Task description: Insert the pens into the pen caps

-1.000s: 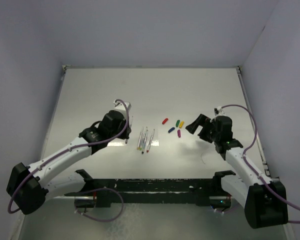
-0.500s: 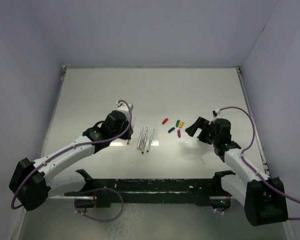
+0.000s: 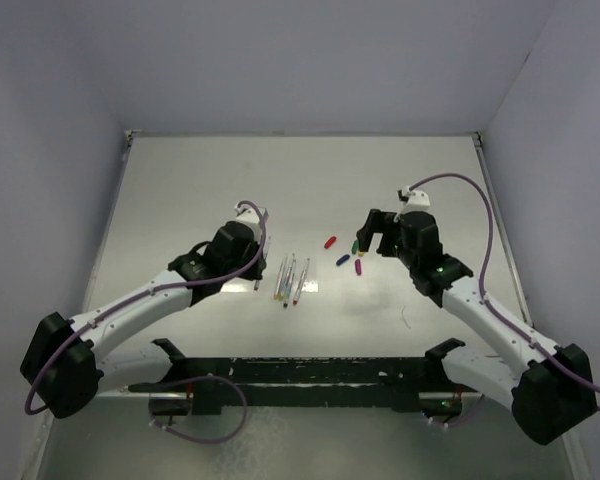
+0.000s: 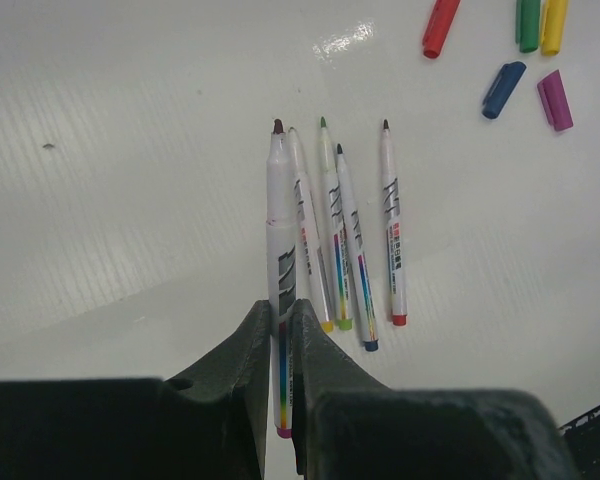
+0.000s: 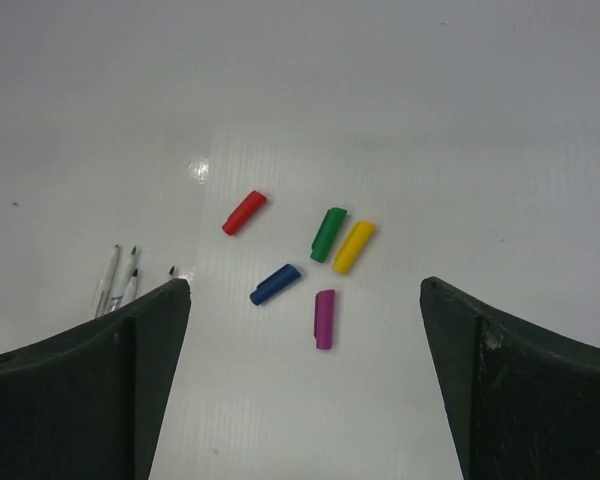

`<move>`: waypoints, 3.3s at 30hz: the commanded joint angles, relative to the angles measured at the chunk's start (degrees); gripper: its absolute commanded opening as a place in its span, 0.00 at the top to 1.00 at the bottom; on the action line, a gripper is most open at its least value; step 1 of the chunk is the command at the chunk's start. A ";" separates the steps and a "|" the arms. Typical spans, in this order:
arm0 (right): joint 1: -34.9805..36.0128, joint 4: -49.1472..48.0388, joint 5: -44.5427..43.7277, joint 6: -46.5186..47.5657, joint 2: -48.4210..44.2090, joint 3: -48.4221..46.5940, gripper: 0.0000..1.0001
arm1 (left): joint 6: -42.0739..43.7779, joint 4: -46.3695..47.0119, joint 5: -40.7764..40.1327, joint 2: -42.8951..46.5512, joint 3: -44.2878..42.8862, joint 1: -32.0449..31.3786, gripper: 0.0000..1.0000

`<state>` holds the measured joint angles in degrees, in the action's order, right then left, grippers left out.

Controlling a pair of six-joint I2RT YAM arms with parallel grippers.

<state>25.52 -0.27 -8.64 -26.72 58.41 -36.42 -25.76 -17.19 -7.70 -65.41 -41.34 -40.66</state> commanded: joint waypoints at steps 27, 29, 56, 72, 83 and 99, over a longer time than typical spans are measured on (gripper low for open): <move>-0.38 1.91 0.54 -5.91 9.10 -4.48 0.00 | 0.42 1.86 -2.40 3.04 -0.68 -0.26 1.00; -0.38 2.32 1.71 -5.52 9.85 -4.61 0.01 | 0.49 1.88 -2.57 3.02 -0.61 -0.27 1.00; 5.67 4.59 -6.79 1.00 17.50 -4.88 0.33 | -0.33 5.34 -1.95 0.14 0.87 -0.25 1.00; 6.72 5.16 -5.92 2.59 24.20 -7.56 0.34 | -0.26 5.67 -1.97 -0.50 1.15 -0.24 1.00; 7.32 6.14 -5.67 2.29 27.78 -8.64 0.42 | -0.17 5.58 -2.23 -0.64 1.09 -0.27 1.00; 7.94 7.92 -7.18 1.23 30.71 -8.91 0.52 | 0.09 5.94 -2.06 -1.29 0.69 -0.28 1.00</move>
<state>33.10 7.07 -14.26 -25.06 88.18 -43.59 -25.93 -14.15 -9.43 -66.46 -40.38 -40.66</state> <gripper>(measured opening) 0.481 0.130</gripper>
